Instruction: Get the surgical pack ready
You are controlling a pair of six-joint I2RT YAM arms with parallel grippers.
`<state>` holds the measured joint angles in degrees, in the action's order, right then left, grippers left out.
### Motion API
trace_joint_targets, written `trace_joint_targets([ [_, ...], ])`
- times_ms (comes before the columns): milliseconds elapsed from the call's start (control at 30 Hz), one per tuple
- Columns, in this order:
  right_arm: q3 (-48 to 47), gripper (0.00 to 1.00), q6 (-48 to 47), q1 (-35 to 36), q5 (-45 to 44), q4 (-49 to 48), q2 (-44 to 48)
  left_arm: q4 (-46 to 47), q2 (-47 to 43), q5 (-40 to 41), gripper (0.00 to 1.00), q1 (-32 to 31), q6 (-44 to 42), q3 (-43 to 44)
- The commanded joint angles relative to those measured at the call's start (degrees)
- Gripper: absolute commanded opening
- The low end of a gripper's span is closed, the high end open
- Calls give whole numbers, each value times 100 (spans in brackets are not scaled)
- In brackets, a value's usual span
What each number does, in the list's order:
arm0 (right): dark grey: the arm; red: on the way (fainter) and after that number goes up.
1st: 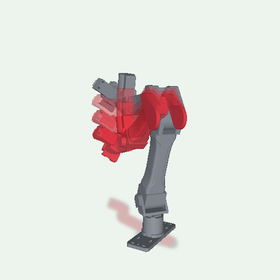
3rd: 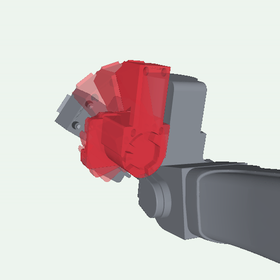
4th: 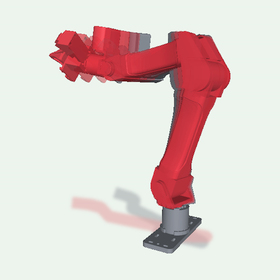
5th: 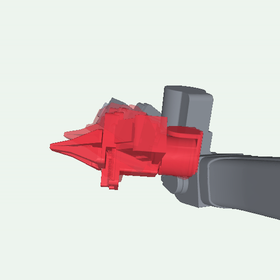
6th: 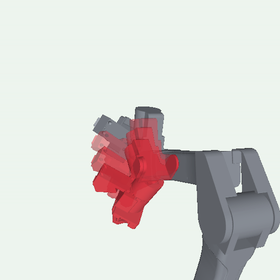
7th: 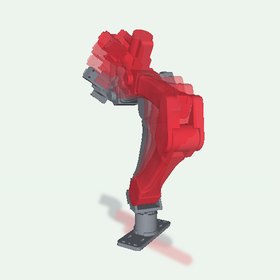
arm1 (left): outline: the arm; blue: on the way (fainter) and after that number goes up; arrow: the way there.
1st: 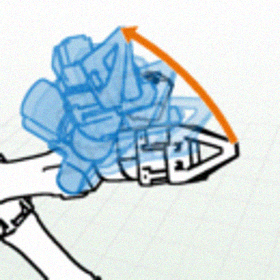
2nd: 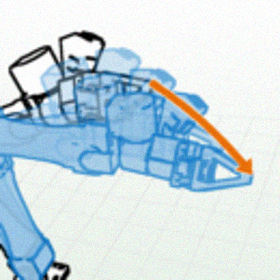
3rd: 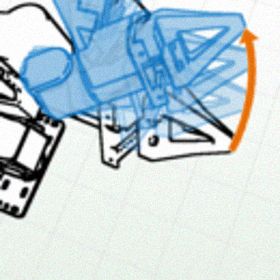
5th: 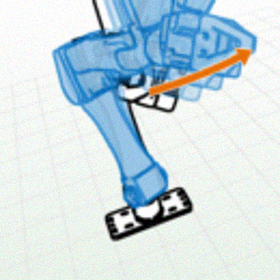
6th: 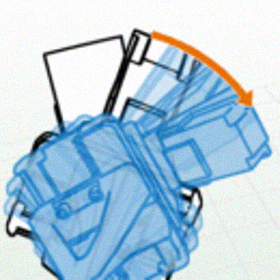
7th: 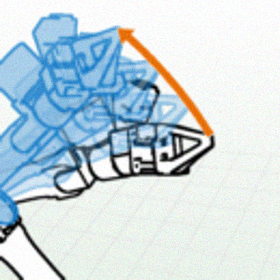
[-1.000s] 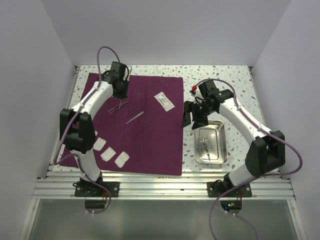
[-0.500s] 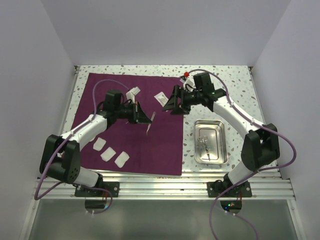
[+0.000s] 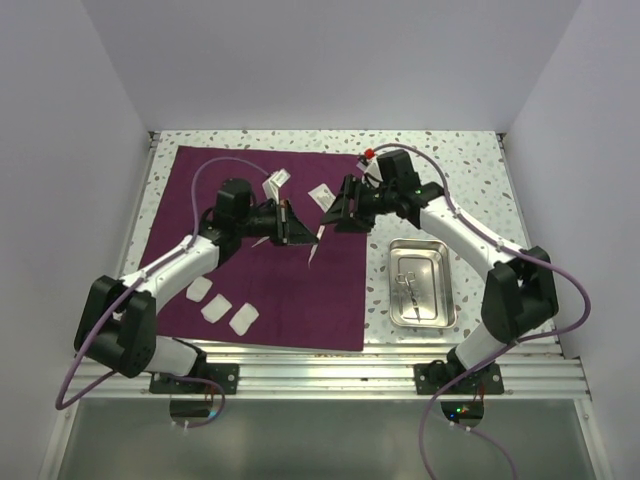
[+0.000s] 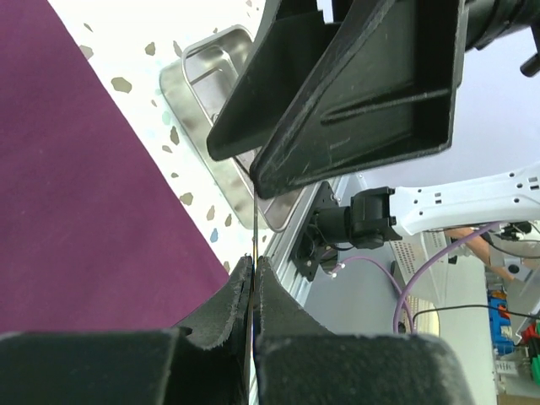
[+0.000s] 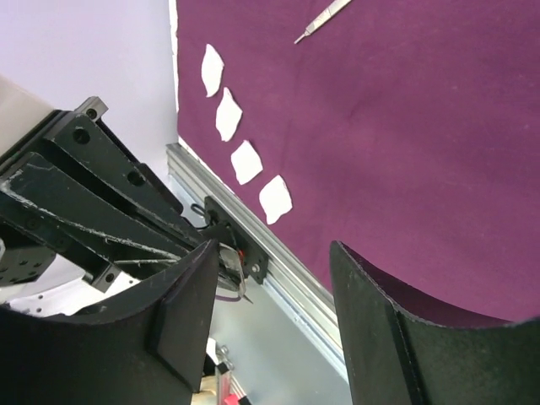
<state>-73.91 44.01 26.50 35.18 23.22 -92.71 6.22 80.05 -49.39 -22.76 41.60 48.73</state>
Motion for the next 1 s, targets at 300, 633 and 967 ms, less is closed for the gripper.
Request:
trace_joint_targets([
  [300, -396, 49, 99, 408, -600, 481, -300, -218, 318, 518, 0, -343, -56, 655],
  [633, -607, 0, -181, 426, -959, 1085, -424, -935, 468, 736, 29, -369, -547, 1050],
  [967, -678, 0, -2174, -557, -3109, 3608, -239, -3608, 818, 3328, 57, -18, -2163, 1999],
])
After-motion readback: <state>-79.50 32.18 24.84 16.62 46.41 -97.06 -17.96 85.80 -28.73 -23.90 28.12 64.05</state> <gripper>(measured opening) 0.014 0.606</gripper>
